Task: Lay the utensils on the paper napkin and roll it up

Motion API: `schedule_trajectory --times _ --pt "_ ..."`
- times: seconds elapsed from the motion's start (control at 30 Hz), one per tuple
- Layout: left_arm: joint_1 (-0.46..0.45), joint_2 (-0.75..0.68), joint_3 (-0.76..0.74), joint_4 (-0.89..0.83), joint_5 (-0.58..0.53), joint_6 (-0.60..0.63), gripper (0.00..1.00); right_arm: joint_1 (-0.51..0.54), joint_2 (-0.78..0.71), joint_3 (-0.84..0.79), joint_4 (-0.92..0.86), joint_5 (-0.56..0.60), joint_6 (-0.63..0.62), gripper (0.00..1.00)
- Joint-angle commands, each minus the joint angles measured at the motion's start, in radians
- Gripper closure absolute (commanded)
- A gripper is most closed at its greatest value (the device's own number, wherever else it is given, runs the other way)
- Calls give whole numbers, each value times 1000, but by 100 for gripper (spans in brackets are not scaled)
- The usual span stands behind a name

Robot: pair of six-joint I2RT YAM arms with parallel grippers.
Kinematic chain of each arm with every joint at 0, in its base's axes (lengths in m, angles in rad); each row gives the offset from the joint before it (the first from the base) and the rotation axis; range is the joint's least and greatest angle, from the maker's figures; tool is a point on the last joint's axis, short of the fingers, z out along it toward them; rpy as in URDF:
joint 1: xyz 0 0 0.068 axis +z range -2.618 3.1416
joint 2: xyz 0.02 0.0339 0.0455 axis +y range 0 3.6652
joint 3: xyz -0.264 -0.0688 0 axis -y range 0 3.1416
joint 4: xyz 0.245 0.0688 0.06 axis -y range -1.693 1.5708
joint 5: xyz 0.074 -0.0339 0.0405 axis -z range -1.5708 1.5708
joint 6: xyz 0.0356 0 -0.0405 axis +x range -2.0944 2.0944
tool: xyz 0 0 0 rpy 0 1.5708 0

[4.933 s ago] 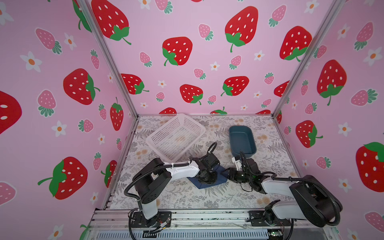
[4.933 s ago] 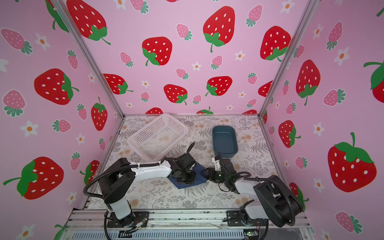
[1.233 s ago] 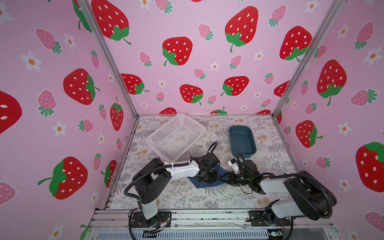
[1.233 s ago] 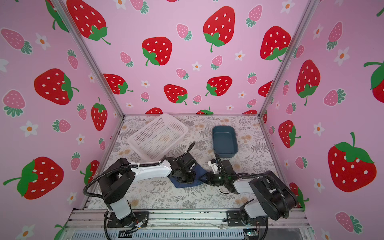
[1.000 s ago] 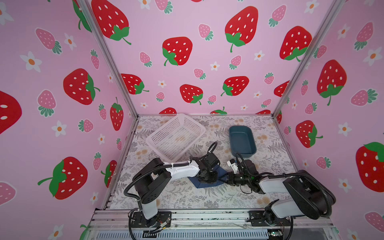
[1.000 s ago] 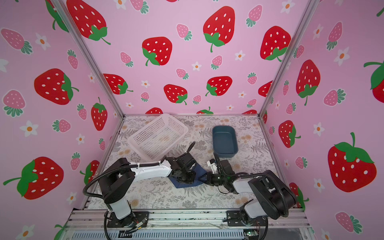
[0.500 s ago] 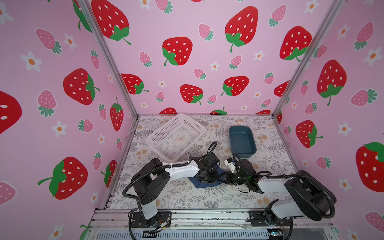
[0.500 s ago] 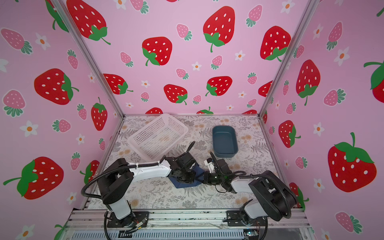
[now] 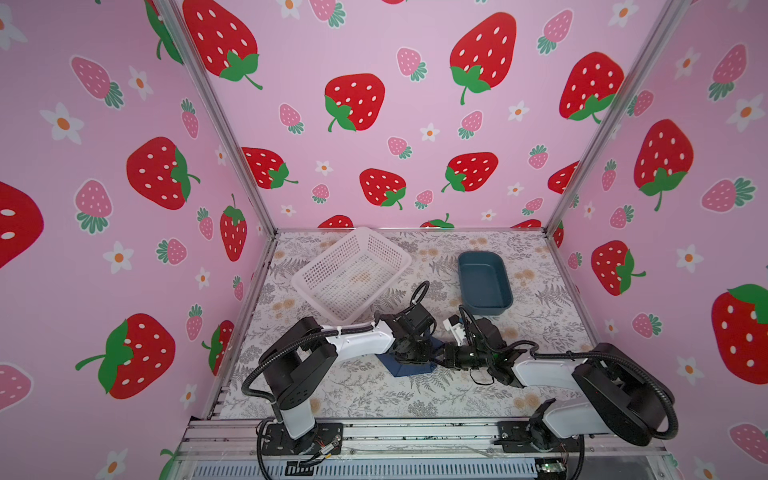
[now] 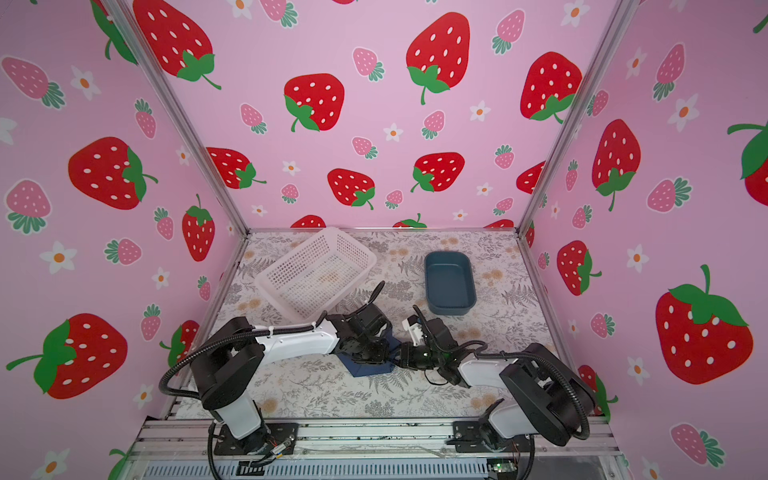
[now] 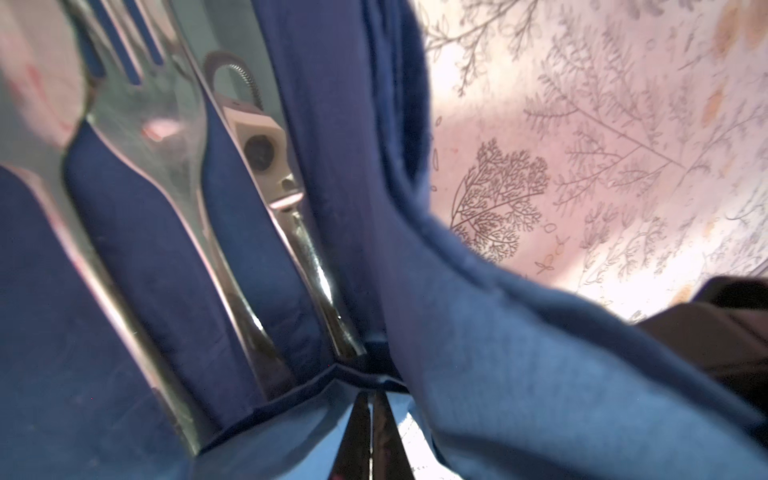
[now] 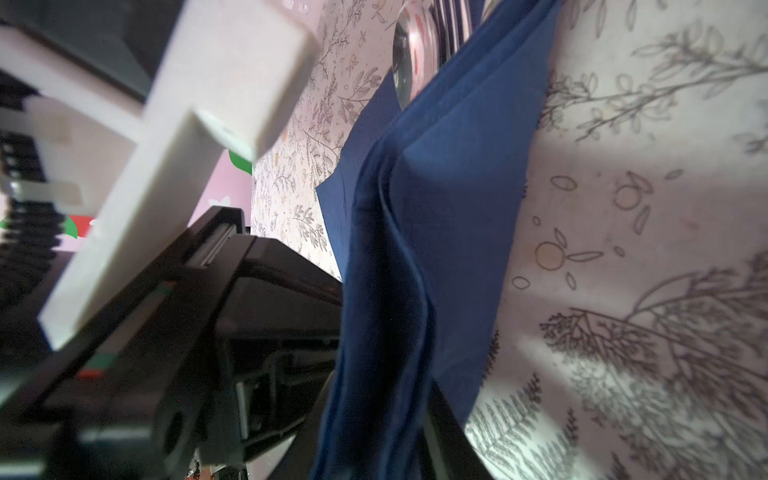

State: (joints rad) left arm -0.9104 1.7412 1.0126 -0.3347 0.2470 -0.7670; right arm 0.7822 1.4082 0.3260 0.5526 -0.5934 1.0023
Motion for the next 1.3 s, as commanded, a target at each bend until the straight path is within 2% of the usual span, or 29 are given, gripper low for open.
schedule_trajectory --times 0.0,0.4,0.63,1.0,1.17,1.27 --pt "6 -55 -15 21 4 -17 92 11 -11 19 0 27 22 67" --pt "27 -217 -142 -16 -32 -50 91 12 -7 33 -3 31 24 67" --pt "40 -214 -206 35 -2 -79 91 19 0 41 -3 26 24 65" --pt "71 -169 -197 75 18 -82 92 55 0 57 -18 36 30 54" --pt "77 -202 -209 82 21 -89 92 68 5 62 -22 48 32 49" --pt "84 -253 -219 81 12 -99 88 77 8 68 -19 58 29 45"
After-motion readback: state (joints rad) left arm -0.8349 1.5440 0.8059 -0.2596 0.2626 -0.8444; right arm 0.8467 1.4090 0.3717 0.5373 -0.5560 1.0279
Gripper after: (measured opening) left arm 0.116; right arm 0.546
